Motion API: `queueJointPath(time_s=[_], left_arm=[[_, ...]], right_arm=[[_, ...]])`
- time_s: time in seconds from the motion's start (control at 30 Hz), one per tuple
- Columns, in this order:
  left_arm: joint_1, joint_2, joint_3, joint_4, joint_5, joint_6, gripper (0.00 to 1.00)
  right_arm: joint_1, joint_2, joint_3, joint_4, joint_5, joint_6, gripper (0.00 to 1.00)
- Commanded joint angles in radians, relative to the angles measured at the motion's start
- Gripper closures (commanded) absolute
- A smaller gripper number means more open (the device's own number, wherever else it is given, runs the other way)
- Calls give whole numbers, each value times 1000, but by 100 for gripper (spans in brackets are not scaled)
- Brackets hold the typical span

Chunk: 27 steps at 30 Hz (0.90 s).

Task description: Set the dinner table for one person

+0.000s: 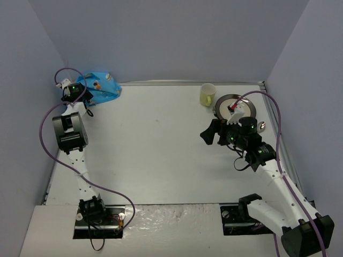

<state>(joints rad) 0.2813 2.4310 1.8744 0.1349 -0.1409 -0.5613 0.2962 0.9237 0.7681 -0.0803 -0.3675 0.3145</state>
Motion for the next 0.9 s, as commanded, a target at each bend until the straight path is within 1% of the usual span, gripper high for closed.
queueJointPath(time_s=[0.0,0.1,0.17,0.2,0.23,0.27,0.3,0.37,0.47,0.67,0.77,0.87], left_arm=[[2,-28,40,15,29,-11,26],[2,-41,14,15,37,-14,38],[2,-64,-17,37,39,-11,53],[2,-78,-38,44,40,-9,58],[2,-89,-54,49,41,-7,67],[2,-98,-65,53,44,-6,79],[2,-112,-78,51,47,-6,86],[2,-141,-102,42,54,-5,96],[1,-210,-146,27,70,-2,100],[-31,-404,-172,-95,121,3,100],[-78,-545,-170,-207,137,32,100],[-154,-658,-149,-298,141,34,100]], right_arm=[[6,-6,33,65,-30,11,0],[6,-17,30,65,-32,12,0],[5,-23,30,64,-36,14,0],[5,-29,30,64,-37,15,0],[6,-37,30,65,-38,17,0],[5,-44,30,65,-39,19,0],[5,-51,30,64,-43,21,0],[6,-63,30,63,-52,24,0],[6,-84,34,59,-65,28,0],[6,-135,52,43,-77,34,0],[6,-143,64,39,-60,48,0],[6,-129,85,27,-38,73,0]])
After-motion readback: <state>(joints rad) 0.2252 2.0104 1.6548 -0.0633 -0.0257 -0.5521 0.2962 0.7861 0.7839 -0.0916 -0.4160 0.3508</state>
